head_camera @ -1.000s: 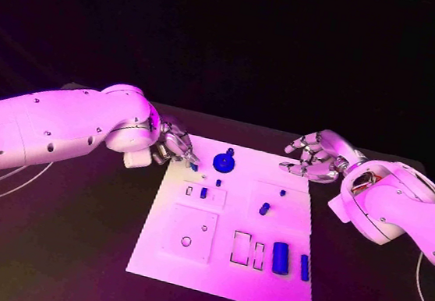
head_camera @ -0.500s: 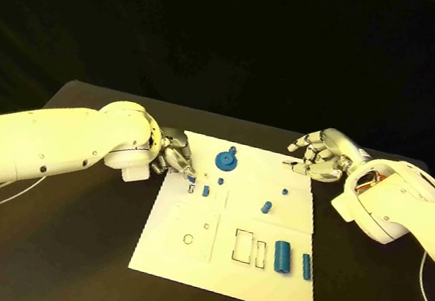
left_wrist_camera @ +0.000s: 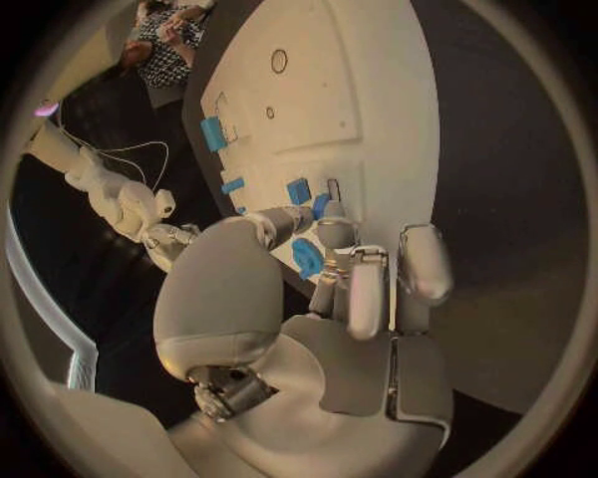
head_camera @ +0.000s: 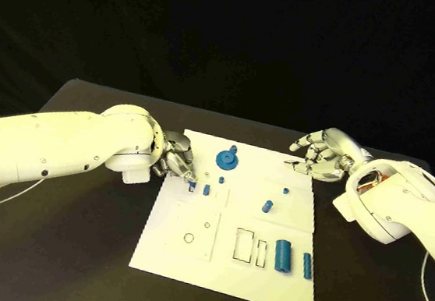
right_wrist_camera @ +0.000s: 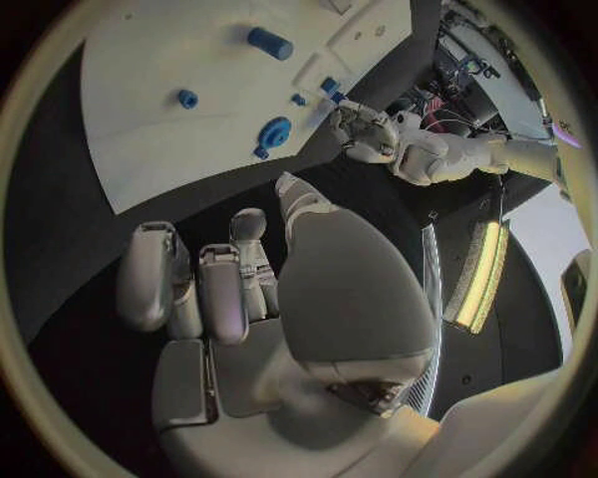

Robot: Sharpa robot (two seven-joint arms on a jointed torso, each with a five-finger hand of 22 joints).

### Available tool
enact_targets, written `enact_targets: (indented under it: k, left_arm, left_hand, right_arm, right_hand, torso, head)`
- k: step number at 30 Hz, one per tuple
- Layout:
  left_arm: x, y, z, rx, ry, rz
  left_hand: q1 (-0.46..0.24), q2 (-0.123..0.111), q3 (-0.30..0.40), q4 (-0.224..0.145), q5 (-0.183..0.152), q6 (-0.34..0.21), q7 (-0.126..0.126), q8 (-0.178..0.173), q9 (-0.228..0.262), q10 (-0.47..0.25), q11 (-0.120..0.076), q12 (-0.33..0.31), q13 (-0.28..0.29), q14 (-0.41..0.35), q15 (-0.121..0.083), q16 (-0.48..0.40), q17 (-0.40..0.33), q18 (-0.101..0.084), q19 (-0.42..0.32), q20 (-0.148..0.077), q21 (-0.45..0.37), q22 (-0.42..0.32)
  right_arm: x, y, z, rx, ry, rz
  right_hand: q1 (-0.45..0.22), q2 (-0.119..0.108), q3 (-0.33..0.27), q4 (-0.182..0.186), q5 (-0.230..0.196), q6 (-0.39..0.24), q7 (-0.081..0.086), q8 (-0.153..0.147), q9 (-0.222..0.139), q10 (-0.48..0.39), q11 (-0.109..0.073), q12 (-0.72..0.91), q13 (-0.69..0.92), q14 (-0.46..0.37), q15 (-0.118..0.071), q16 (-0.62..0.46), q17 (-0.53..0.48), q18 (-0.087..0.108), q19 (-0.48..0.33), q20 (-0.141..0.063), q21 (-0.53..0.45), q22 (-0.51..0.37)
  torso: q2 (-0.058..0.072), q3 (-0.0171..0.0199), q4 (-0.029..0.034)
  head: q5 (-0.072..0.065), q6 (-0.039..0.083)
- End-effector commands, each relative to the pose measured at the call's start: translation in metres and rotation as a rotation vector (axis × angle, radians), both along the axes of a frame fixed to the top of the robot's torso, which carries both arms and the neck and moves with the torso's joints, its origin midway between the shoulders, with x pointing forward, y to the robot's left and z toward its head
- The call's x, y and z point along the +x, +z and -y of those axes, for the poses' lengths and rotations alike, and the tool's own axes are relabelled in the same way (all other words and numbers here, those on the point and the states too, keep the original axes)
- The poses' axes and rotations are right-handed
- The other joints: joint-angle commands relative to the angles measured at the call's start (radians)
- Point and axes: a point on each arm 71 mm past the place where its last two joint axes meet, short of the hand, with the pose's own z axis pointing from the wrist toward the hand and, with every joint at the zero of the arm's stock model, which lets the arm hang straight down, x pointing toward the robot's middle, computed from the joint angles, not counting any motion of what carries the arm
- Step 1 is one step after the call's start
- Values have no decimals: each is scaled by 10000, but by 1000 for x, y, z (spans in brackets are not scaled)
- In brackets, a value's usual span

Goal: Assemble the parts on the task board

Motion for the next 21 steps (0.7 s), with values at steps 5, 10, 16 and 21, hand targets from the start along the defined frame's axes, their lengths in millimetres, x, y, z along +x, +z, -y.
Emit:
enact_targets:
  k: [5,10,16,21]
  left_arm:
    - [-3,-2,3,238,-555,-293]
    - [-2,-3,3,331,-591,-271]
    - [-1,-3,4,415,-585,-204]
    - [-1,-3,4,459,-609,-202]
  left_hand:
    - [7,40,1759,-1842,47,91,-16,63,4,114,-19,123,96,681,-99,70,1096,-196,77,-31,75,25]
    - [7,29,1757,-1850,48,96,-17,62,2,122,-20,131,109,681,-99,70,1093,-198,85,-31,81,38]
    - [8,22,1756,-1855,48,101,-18,60,1,132,-21,145,132,684,-100,75,1105,-197,81,-32,79,33]
    - [10,15,1756,-1862,49,108,-20,58,-1,138,-23,150,141,686,-100,79,1114,-200,88,-33,84,43]
  right_arm:
    - [-1,-1,-1,-29,167,-7]
    - [-1,-1,-1,-29,169,-13]
    - [-1,-1,-1,-26,175,-21]
    - [-1,-1,-2,-21,186,-42]
  right_hand:
    - [-81,11,53,15,32,4,-15,36,-13,47,-34,-7,-8,353,-94,-22,74,198,-40,-28,-60,986]
    - [-81,11,53,15,32,4,-15,36,-13,47,-34,-7,-8,353,-94,-22,74,198,-40,-28,-60,986]
    - [-85,9,61,15,41,5,-17,43,-14,53,-37,-11,-20,353,-96,-30,68,199,-39,-30,-70,981]
    - [-93,7,61,19,42,6,-17,46,-15,59,-36,-7,-19,354,-97,-31,69,200,-39,-31,-77,978]
  torso:
    - [-2,-1,-7]
    - [1,11,-2]
    - [5,6,-4]
    - [5,15,-11]
  head:
    - [20,-10]
    - [20,-20]
    - [56,-30]
    - [42,-49]
